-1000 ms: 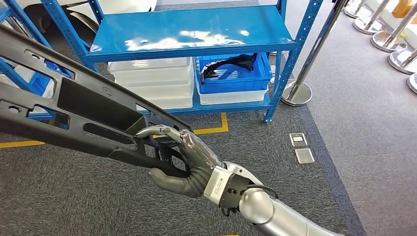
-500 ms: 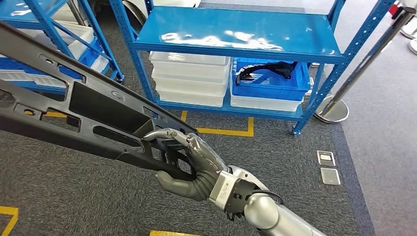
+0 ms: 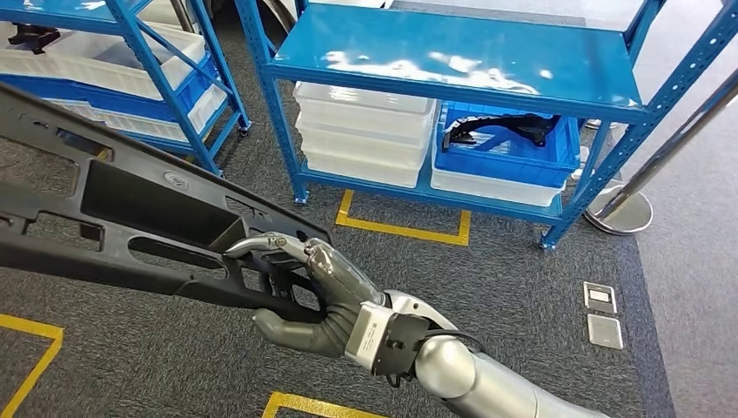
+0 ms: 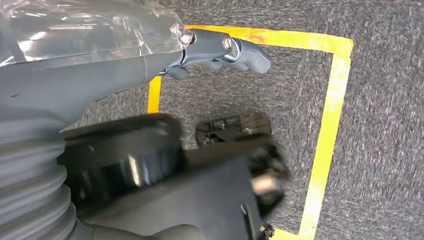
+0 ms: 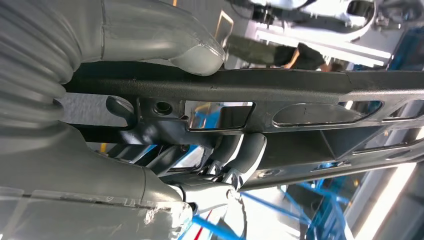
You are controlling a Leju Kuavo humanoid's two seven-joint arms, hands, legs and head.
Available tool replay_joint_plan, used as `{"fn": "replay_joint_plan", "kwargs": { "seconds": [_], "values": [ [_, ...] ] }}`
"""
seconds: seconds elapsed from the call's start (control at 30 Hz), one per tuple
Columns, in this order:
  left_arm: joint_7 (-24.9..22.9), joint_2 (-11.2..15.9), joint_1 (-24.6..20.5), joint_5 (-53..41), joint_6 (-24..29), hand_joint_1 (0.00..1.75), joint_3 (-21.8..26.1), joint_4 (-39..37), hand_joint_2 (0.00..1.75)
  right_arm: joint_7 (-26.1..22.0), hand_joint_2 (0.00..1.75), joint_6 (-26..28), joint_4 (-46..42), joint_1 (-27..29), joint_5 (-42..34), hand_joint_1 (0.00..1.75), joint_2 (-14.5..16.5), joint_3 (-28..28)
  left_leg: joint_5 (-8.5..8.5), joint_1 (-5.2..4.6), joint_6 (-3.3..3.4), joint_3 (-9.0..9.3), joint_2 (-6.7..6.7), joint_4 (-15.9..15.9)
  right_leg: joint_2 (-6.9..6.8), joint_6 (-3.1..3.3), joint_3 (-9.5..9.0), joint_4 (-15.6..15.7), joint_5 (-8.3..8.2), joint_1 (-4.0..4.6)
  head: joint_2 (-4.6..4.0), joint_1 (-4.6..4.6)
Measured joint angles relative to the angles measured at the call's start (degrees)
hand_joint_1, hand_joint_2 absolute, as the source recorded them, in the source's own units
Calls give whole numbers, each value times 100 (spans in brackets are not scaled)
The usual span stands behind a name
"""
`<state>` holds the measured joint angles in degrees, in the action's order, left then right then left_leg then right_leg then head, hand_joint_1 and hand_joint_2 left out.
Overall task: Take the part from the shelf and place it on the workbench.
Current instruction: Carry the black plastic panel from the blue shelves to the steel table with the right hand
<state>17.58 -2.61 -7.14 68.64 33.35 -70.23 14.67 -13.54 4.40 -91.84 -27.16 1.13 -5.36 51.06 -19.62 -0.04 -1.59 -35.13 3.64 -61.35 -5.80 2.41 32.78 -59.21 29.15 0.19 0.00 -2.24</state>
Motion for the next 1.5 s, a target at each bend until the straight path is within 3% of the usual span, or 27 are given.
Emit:
{"fn": "replay_joint_plan", "kwargs": {
  "seconds": [0.03, 0.07, 0.1, 0.13, 0.2, 0.27, 0.33, 0.4, 0.47, 0.53, 0.57, 0.63, 0.7, 0.77, 0.83, 0.87, 0.93, 1.03, 1.07, 1.13, 1.17, 1.23, 1.27, 1.33, 1.4, 1.43, 1.5],
  "values": [
    [-2, 2, -3, -6, 0, 0, 0, 0, 175, 1, 175, -1, 1, -2, 2, 175, 1, 5, 19, -32, 33, 44, 82, 141, -61, -15, 0, -1, 5, 14, 0, 0],
    [-4, 4, 0, -11, 0, 0, 0, 0, 175, 2, 175, -1, 1, -4, 3, 175, 1, 11, 17, -51, 59, 31, 68, 180, -128, -36, -1, 1, 7, 23, 0, 7],
    [-7, 6, 8, -15, 0, 0, 0, 0, 175, 3, 175, -2, 1, -7, 5, 175, 3, 19, 37, -45, 91, 22, -9, 197, -186, -61, -8, 8, 13, 23, 0, 18],
    [-13, 8, 18, -17, -1, 0, 0, 0, 175, 4, 175, -2, 1, -12, 6, 175, 6, 27, 59, -31, 119, 21, -79, 224, -147, -96, -13, -12, 41, 13, 0, 31],
    [-30, 11, 16, -26, -5, 0, 0, 0, 175, 3, 175, -3, 1, -23, 11, 175, 10, 43, 112, 5, 183, 28, -219, 281, 160, -163, 89, -281, 240, -16, 0, 67],
    [-46, 11, 0, -38, -16, 0, -1, 0, 175, 10, 175, -3, 6, -16, 27, 175, -4, 60, 140, 18, 220, 13, -360, 295, 481, -197, 394, -937, 581, -48, 0, 148],
    [-55, 13, 0, -57, -23, 0, -3, 0, 175, 30, 175, -2, 16, -1, 48, 175, -27, 84, 148, 18, 230, 0, -515, 288, 550, -213, 652, -1455, 725, -65, 0, 221],
    [-60, 15, 9, -77, -23, 0, -5, 0, 175, 44, 175, 9, 22, -6, 66, 175, -41, 108, 148, 22, 225, -1, -677, 268, 582, -217, 566, -1234, 463, -88, 0, 268],
    [-61, 16, 4, -87, -22, 0, -8, 0, 175, 50, 175, 33, 23, -25, 111, 175, -44, 129, 140, 25, 194, -21, -825, 228, 811, -206, 263, -542, 90, -123, 0, 311],
    [-64, 16, -8, -91, -22, 0, -10, 0, 175, 52, 175, 56, 24, -40, 173, 175, -46, 154, 148, 38, 125, -83, -954, 184, 1048, -189, 97, -118, -34, -146, 0, 329],
    [-67, 16, -9, -90, -22, 0, -11, 0, 175, 53, 175, 63, 24, -43, 195, 175, -46, 167, 163, 47, 82, -116, -1014, 178, 1078, -173, 90, -76, -14, -138, 0, 324],
    [-69, 24, 3, -87, -19, 0, -14, -2, 175, 55, 175, 68, 24, -49, 218, 175, -29, 189, 183, 72, 1, -153, -1091, 176, 948, -113, 77, -27, -36, -135, 0, 317],
    [-69, 37, 8, -82, -14, 0, -16, -4, 175, 47, 175, 68, 25, -62, 232, 175, 8, 207, 39, 62, -69, -253, -881, -56, 785, -35, 43, 27, -58, -147, 0, 262],
    [-69, 43, 0, -78, -11, 0, -17, -6, 175, 38, 175, 69, 31, -70, 238, 175, 28, 223, -291, 66, -124, -533, -565, -681, 605, 21, 20, 42, -50, -123, 0, 172],
    [-69, 44, 2, -77, -11, 0, -19, -7, 175, 35, 175, 69, 46, -70, 241, 175, 29, 244, -505, 99, -161, -803, -449, -1264, 423, 48, 11, 40, -31, -97, 0, 134],
    [-69, 44, 8, -77, -10, 0, -19, -7, 175, 35, 175, 68, 53, -70, 242, 175, 29, 255, -479, 112, -171, -822, -421, -1322, 340, 51, 6, 39, -21, -89, 0, 125],
    [-69, 45, 14, -77, -5, 0, -20, -7, 175, 33, 175, 67, 56, -73, 243, 175, 31, 264, -173, 117, -162, -536, -328, -808, 196, 34, -18, 39, 1, -83, 0, 92],
    [-69, 48, 1, -79, 2, 0, -20, -7, 175, 29, 175, 67, 56, -82, 245, 175, 39, 267, 119, 49, -74, -88, -1, 103, 20, -32, -58, 31, 48, -41, 0, 27],
    [-69, 49, 1, -80, 2, 0, -20, -7, 175, 27, 175, 67, 56, -85, 246, 175, 41, 269, 112, 24, -34, -74, 23, 178, -35, -58, -67, 34, 59, -26, 0, 28],
    [-69, 49, 17, -82, 3, 0, -20, -7, 175, 26, 175, 67, 56, -92, 248, 175, 51, 273, 134, 24, 49, -84, -111, 217, -118, -116, -96, 45, 84, -23, 0, 56],
    [-69, 50, 24, -82, 3, 0, -20, -7, 175, 25, 175, 67, 56, -98, 248, 175, 56, 276, 152, 38, 86, -76, -181, 247, -42, -146, -95, 7, 129, -35, 0, 69],
    [-69, 51, 19, -86, 4, 0, -21, -7, 175, 19, 175, 67, 57, -112, 249, 175, 61, 284, 191, 68, 157, -55, -310, 301, 264, -183, 53, -360, 372, -63, 0, 122],
    [-69, 51, 11, -89, 4, 0, -22, -7, 175, 18, 175, 68, 60, -111, 250, 175, 57, 288, 196, 63, 176, -57, -373, 305, 422, -187, 215, -700, 540, -72, 0, 164],
    [-69, 51, 7, -93, 4, 0, -25, -7, 175, 22, 175, 71, 67, -98, 258, 175, 42, 297, 199, 55, 198, -62, -517, 297, 538, -189, 569, -1373, 775, -76, 0, 238],
    [-69, 51, 13, -95, 4, 0, -26, -7, 175, 26, 175, 73, 72, -89, 267, 175, 31, 308, 195, 57, 195, -61, -677, 275, 571, -191, 646, -1410, 620, -84, 0, 278],
    [-69, 51, 13, -96, 4, 0, -26, -7, 175, 27, 175, 73, 72, -88, 272, 175, 30, 310, 189, 64, 187, -60, -757, 257, 608, -191, 537, -1120, 407, -95, 0, 293],
    [-69, 51, 8, -97, 5, 0, -26, -7, 175, 27, 175, 74, 72, -87, 283, 175, 30, 315, 165, 76, 142, -81, -903, 202, 836, -195, 245, -403, 59, -133, 0, 334]
  ]
}}
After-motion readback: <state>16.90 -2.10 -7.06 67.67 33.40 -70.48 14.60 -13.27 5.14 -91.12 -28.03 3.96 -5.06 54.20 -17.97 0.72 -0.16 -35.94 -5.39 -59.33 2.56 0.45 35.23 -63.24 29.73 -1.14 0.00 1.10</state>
